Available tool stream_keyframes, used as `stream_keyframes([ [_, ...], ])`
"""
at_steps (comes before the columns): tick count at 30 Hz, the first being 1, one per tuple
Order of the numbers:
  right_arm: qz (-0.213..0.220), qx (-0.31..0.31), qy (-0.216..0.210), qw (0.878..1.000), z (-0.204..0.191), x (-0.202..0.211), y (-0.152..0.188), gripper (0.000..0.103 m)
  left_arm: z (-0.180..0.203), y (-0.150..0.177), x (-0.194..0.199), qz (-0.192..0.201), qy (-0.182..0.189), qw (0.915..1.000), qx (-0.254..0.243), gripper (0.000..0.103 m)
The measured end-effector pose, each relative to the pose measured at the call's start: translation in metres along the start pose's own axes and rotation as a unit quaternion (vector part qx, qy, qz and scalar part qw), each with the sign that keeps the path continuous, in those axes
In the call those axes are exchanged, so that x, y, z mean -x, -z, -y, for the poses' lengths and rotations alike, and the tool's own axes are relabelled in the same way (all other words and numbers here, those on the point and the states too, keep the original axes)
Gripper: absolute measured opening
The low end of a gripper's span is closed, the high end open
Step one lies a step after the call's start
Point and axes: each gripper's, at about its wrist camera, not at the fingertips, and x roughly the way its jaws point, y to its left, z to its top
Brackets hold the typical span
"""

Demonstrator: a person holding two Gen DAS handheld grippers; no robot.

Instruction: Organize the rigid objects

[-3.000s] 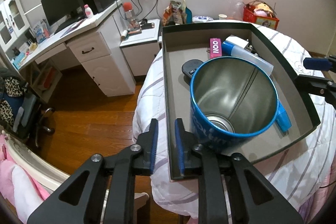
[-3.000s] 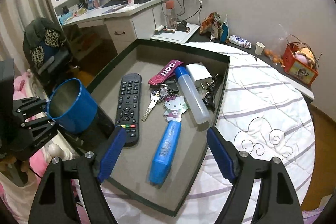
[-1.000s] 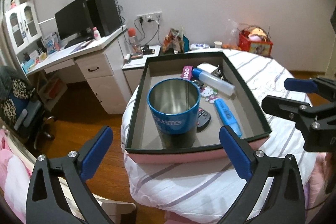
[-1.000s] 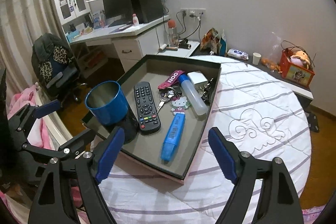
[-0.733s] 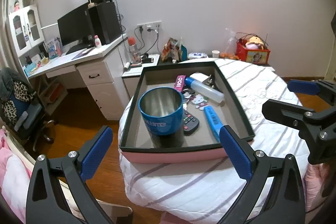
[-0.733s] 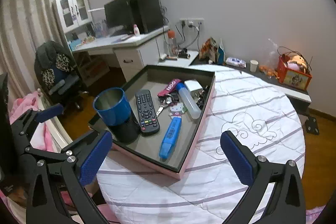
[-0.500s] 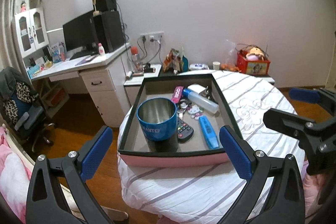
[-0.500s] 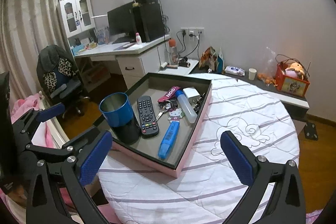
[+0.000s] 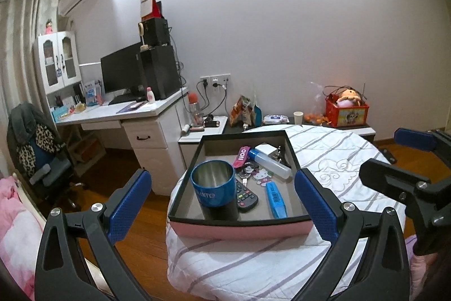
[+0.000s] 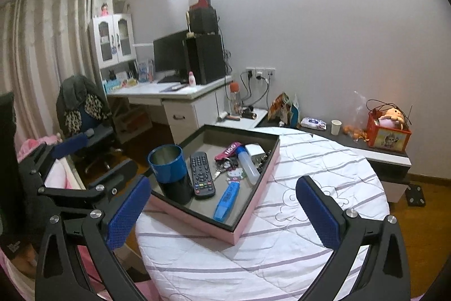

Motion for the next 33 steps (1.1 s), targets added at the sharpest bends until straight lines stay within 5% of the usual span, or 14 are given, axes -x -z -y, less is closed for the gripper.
stream_keyframes([
  [12,0.074,0.003,0.021,0.997,-0.014,0.018,0.015,0.103,-0.004,0.007,0.024,0.043,-0.001,0.9984,0.037,0.103],
  [26,0.08,-0.023,0.049,0.995,-0.008,0.037,0.004,0.103,-0.014,0.001,0.029,0.032,0.009,0.9986,0.042,0.103],
  [33,0.05,-0.025,0.069,0.996,-0.005,0.034,-0.008,0.103,-0.009,-0.01,0.019,0.013,0.031,0.9987,0.038,0.103],
])
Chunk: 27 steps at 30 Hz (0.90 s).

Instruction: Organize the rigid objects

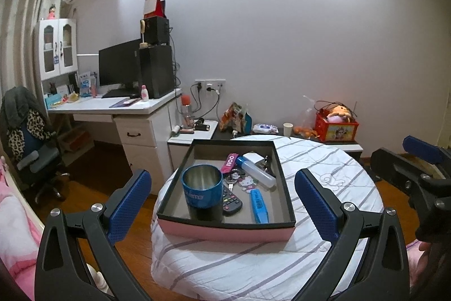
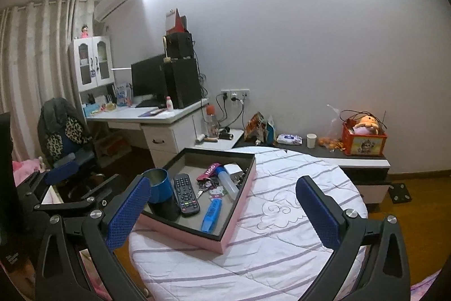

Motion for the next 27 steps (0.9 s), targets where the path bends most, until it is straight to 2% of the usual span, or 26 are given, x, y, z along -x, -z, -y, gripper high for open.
stream_keyframes([
  [11,-0.002,-0.005,-0.007,1.0,0.006,-0.005,-0.015,0.103,0.002,-0.018,-0.002,0.017,0.004,0.9998,0.007,0.103],
  [16,0.0,-0.005,-0.016,1.0,0.004,-0.008,-0.016,0.103,-0.002,-0.019,0.0,0.029,-0.009,0.9995,0.003,0.103],
  [18,-0.002,-0.005,-0.016,1.0,0.002,-0.01,-0.015,0.103,-0.004,-0.019,0.001,0.029,0.001,0.9996,0.004,0.103],
  [21,-0.008,0.005,-0.004,1.0,-0.004,-0.011,-0.015,0.103,-0.008,-0.021,0.001,0.022,0.016,0.9996,0.01,0.103],
  [25,-0.009,0.011,0.014,1.0,-0.009,-0.007,-0.017,0.103,-0.01,-0.023,-0.001,0.021,0.018,0.9996,0.007,0.103],
  [27,-0.01,0.005,0.038,0.999,-0.009,-0.005,-0.017,0.103,-0.01,-0.022,-0.002,0.017,0.024,0.9995,0.007,0.103],
])
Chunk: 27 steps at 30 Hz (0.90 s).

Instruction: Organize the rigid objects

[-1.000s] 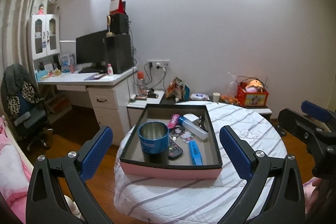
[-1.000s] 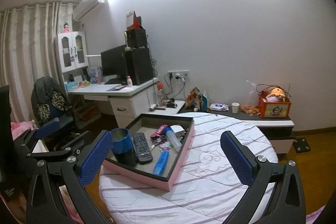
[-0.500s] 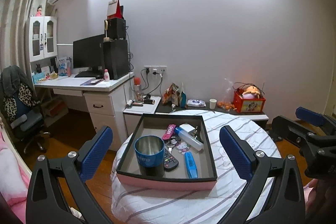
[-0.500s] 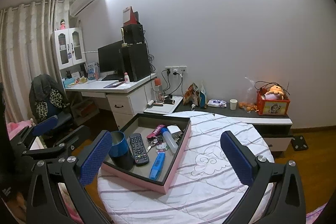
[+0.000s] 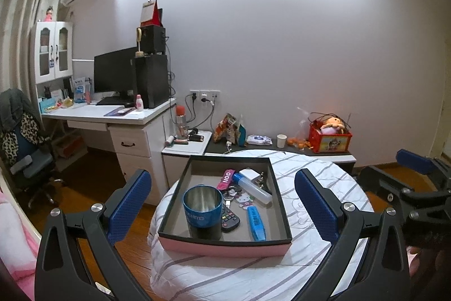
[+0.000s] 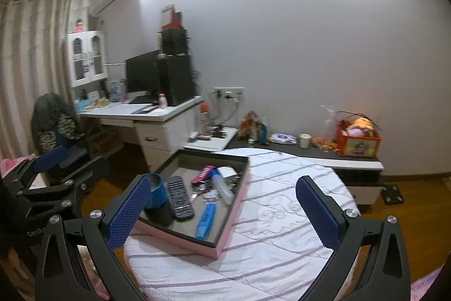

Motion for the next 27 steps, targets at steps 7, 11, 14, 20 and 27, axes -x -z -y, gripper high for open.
stream_keyframes([
  [7,0.003,-0.014,0.075,0.997,-0.006,0.003,-0.002,0.103,-0.003,0.003,-0.006,-0.007,0.015,0.9998,-0.012,0.103],
  [11,0.005,-0.016,0.11,0.994,-0.014,0.004,-0.001,0.103,-0.007,0.005,-0.016,-0.022,0.03,0.9991,-0.021,0.103],
  [14,0.009,-0.021,0.139,0.99,-0.02,0.004,0.001,0.103,-0.008,0.006,-0.023,-0.033,0.037,0.9981,-0.036,0.103],
  [20,0.011,-0.033,0.169,0.985,-0.025,0.003,0.003,0.103,-0.015,0.004,-0.032,-0.031,0.068,0.9959,-0.051,0.103],
  [27,0.012,-0.024,0.203,0.979,-0.038,0.003,0.006,0.103,-0.026,0.008,-0.041,-0.037,0.106,0.9924,-0.05,0.103],
])
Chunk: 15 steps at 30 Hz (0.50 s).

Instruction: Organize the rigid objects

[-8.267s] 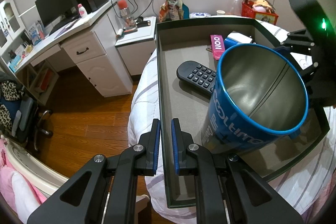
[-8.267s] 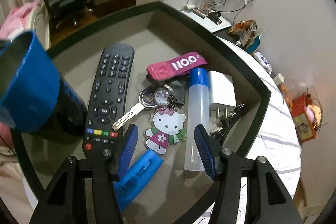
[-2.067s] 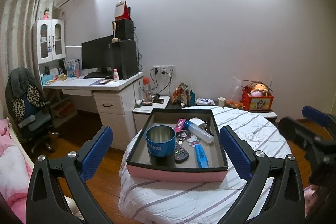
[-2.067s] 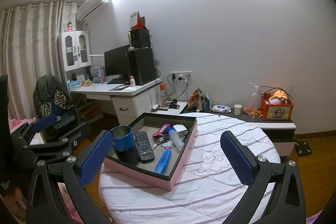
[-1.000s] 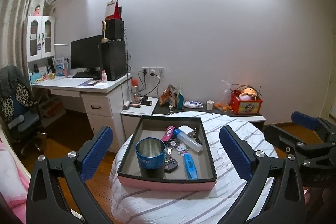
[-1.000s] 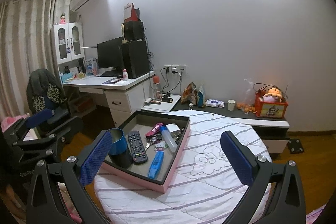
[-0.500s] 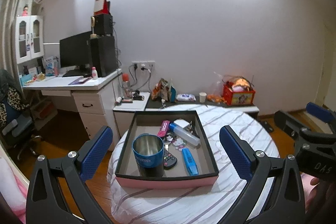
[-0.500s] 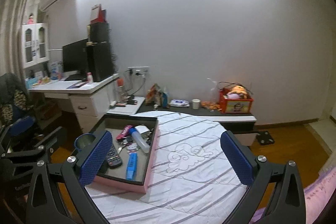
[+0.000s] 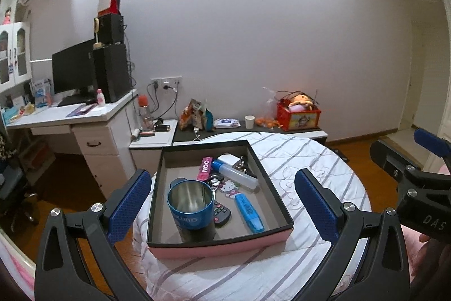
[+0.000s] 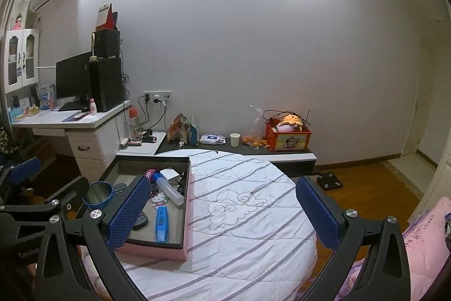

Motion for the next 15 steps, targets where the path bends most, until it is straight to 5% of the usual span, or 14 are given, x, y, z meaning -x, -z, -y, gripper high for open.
stream_keyframes([
  [15,-0.007,0.009,0.016,1.0,-0.025,-0.002,0.009,0.103,-0.02,0.01,-0.001,-0.009,0.004,0.9999,-0.003,0.103],
])
